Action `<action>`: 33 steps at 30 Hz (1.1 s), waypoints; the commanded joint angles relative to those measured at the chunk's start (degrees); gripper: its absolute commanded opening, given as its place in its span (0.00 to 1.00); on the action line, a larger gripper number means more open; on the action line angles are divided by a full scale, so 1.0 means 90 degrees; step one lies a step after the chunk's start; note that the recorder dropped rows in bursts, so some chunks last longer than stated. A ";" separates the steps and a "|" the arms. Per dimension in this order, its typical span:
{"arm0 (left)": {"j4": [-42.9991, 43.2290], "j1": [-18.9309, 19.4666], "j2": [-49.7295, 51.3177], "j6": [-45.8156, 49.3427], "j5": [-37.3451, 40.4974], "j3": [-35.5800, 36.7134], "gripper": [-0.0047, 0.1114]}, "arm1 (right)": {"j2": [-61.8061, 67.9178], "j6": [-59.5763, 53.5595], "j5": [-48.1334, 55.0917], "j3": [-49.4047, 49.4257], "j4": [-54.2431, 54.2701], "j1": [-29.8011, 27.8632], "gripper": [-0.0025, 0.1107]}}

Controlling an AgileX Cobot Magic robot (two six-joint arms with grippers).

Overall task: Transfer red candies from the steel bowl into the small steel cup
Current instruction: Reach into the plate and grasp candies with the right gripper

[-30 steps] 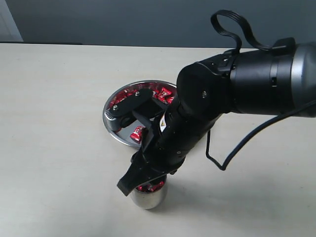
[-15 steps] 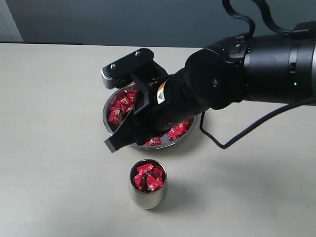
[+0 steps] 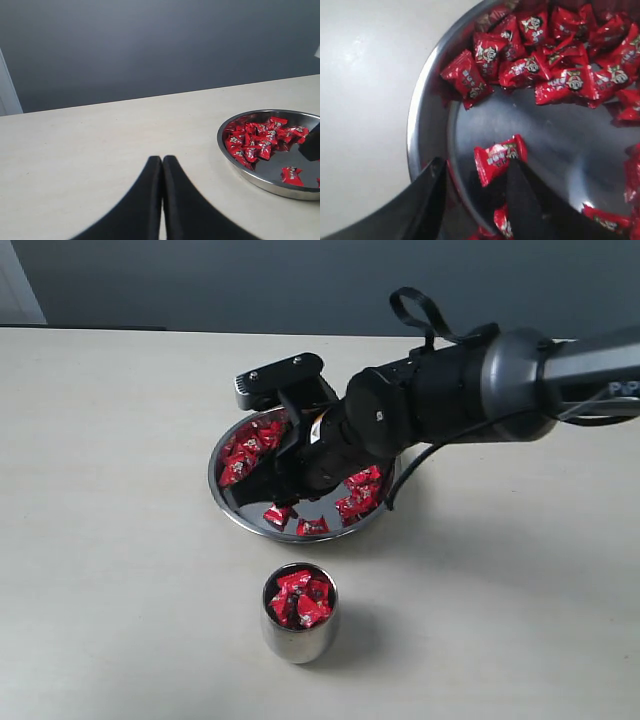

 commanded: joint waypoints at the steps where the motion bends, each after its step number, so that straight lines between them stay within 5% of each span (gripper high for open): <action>1: -0.0008 0.0003 -0.0031 -0.0005 -0.0031 0.0029 0.06 | 0.0470 -0.0001 -0.0095 -0.0452 0.0060 -0.0029 0.37; 33: -0.0008 0.0003 -0.0031 -0.0005 -0.0031 0.0029 0.06 | 0.0952 -0.0001 0.0414 -0.0790 -0.0471 -0.0029 0.37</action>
